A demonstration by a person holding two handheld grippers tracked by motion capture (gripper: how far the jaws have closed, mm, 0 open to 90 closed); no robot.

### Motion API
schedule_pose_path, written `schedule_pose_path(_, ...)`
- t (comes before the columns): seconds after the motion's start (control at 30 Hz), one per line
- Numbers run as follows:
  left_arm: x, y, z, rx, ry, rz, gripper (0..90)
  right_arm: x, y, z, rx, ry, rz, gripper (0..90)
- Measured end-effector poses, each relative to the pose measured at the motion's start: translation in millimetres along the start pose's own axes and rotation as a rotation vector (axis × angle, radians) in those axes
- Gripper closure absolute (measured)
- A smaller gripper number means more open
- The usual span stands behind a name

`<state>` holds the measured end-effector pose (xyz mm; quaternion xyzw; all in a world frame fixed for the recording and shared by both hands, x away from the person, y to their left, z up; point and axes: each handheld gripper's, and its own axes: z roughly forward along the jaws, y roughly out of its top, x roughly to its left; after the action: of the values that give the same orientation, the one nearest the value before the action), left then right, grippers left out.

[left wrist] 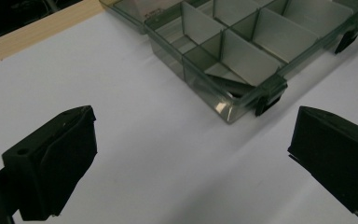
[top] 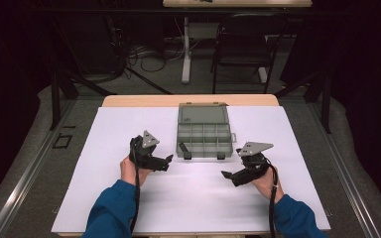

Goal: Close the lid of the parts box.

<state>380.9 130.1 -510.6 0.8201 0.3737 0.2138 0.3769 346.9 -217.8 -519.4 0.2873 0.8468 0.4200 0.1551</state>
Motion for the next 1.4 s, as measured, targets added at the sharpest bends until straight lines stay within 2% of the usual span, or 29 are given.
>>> schedule_pose_path(0.13,-4.0,11.9,11.8,0.002,-0.007,0.000,0.0,0.0,0.1,-3.6,-0.012,-0.014,0.002,0.3)
schedule_pose_path(0.43,-9.6,30.7,30.2,0.018,-0.024,0.009,0.2,5.6,3.6,1.1,0.001,-0.006,-0.019,0.4)
schedule_pose_path(0.77,-14.2,46.5,45.7,0.032,-0.039,0.045,3.4,3.5,3.7,2.4,-0.003,0.004,-0.006,0.6)
schedule_pose_path(0.97,-16.9,52.8,57.3,0.037,-0.054,0.051,9.6,3.8,2.8,5.4,0.009,0.008,-0.015,0.6)
schedule_pose_path(1.07,-18.4,55.4,63.4,0.052,-0.071,0.053,14.5,2.8,1.9,4.4,0.006,0.005,-0.010,0.6)
schedule_pose_path(1.17,-20.4,58.4,69.0,0.066,-0.076,0.071,17.2,3.0,1.6,4.2,0.007,0.000,-0.008,0.6)
schedule_pose_path(1.4,-21.3,59.1,81.2,0.108,-0.079,0.080,25.4,4.5,2.1,4.2,0.011,0.000,-0.016,0.7)
